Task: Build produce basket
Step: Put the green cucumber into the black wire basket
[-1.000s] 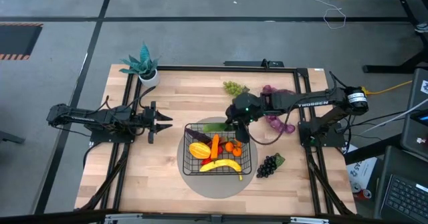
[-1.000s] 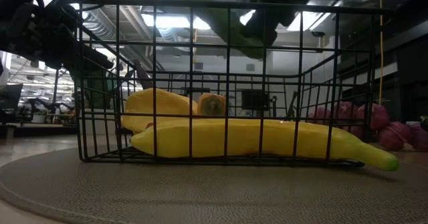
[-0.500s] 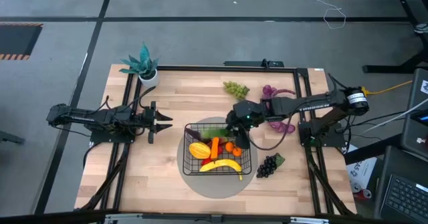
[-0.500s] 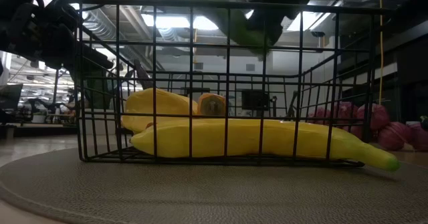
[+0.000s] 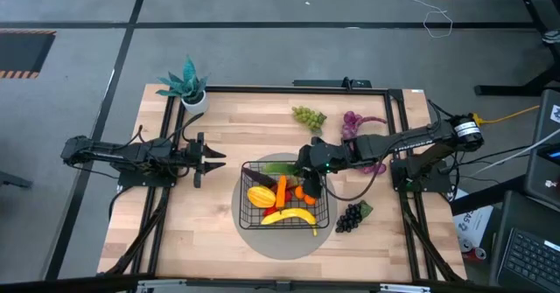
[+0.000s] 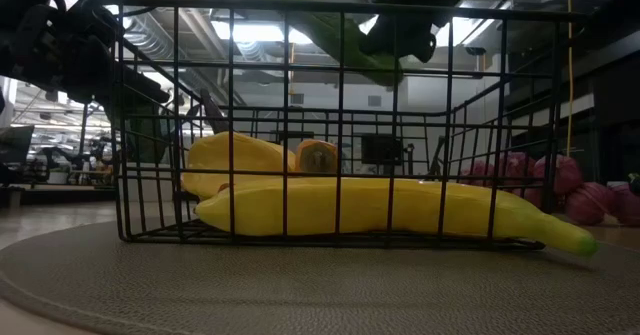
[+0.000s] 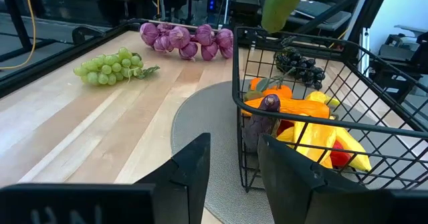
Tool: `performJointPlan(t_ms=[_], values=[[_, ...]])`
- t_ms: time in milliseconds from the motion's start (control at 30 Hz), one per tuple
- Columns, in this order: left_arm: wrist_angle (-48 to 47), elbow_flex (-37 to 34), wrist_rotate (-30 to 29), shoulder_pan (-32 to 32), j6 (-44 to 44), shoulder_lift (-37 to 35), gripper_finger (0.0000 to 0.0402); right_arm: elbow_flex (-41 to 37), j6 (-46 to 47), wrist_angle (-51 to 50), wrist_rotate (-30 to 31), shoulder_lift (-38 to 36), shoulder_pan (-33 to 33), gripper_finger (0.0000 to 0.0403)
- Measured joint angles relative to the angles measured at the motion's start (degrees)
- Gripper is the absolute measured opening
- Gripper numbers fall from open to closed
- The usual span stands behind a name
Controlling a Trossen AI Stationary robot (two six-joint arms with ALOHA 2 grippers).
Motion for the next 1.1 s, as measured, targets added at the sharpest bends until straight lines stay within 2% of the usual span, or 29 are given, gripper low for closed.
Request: performJointPlan(t_ms=[100,467,600,800,1000,1100], values=[[0.0,0.0,0.0,0.0,0.0,0.0,0.0121,0.0,0.3,0.2,1.8,0.0,0.8,0.0122],[0.0,0.0,0.0,0.0,0.0,0.0,0.0121,0.0,-0.2,-2.0,1.8,0.0,1.2,0.0122],[0.0,0.0,0.0,0.0,0.0,0.0,0.0121,0.0,-4.2,-1.5,1.8,0.0,1.2,0.0122],[0.0,0.0,0.0,0.0,0.0,0.0,0.0121,0.0,-4.3,-1.8,1.8,0.0,1.2,0.0122],[0.0,0.0,0.0,0.0,0.0,0.0,0.0121,0.0,5.6,-3.5,1.8,0.0,1.2,0.0123],[0.0,0.0,0.0,0.0,0.0,0.0,0.0121,0.0,7.5,-5.3,1.8,0.0,1.2,0.0131]])
